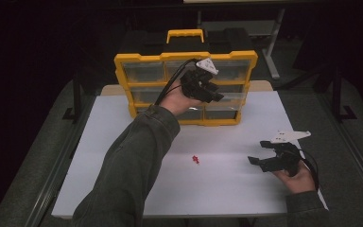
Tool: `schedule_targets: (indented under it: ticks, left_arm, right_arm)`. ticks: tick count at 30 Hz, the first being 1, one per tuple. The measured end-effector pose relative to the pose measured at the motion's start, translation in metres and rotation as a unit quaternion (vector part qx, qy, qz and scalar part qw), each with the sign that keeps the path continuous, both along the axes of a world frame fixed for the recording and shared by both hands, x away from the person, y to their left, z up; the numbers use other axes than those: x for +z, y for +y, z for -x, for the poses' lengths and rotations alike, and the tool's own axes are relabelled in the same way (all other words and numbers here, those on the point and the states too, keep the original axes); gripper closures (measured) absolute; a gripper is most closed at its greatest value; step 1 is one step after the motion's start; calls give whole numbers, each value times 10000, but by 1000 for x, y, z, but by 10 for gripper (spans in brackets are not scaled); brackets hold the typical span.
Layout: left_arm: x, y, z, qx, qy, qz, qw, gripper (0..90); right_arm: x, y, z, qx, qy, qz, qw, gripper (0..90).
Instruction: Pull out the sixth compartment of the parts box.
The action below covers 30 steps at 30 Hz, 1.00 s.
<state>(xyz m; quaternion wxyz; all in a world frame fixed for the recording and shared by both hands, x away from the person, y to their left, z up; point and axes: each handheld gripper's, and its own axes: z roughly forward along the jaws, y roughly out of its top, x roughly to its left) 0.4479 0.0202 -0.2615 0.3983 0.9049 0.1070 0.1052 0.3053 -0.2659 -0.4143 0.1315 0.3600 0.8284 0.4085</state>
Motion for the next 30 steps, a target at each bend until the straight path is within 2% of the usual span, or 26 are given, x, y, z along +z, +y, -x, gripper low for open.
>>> schedule_targets:
  ticks: [1, 3, 7, 9, 11, 12, 14, 23, 27, 30]
  left_arm:
    - [0, 0, 0, 0, 0, 0, 10000, 570]
    - [-4, -5, -4, -73, -5, -246, 9997, 572]
    - [-8, -10, -5, -78, -2, -362, 9993, 579]
    - [-12, -14, -7, -116, -55, -544, 9984, 579]
    - [-14, -16, -7, -117, -49, -585, 9982, 584]
    - [-14, -16, -7, -106, -17, -564, 9984, 599]
    - [-14, -15, -8, -135, -35, -688, 9975, 654]
    - [-13, -15, -5, -293, -88, -752, 9967, 701]
    - [-12, -14, -2, -531, -15, -822, 9952, 717]
    - [-11, -13, -2, -604, 28, -834, 9947, 722]
  right_arm:
    - [0, 0, 0, 9, -5, 13, 10000, 175]
    - [-1, 0, 0, 34, -33, 27, 10000, 176]
    - [-1, -1, -1, 15, -17, 6, 10000, 175]
    - [-1, 0, 0, 40, -21, 30, 10000, 175]
    - [-1, 0, 0, 40, -20, 39, 10000, 176]
    - [-2, 0, 0, 36, -23, 22, 10000, 176]
    - [-1, 0, 0, 22, -3, 6, 10000, 176]
    - [-1, -1, 1, 29, -12, -14, 10000, 176]
    - [-1, 0, 2, 58, -37, 0, 10000, 176]
    - [-1, -2, 2, 49, -23, -43, 10000, 176]
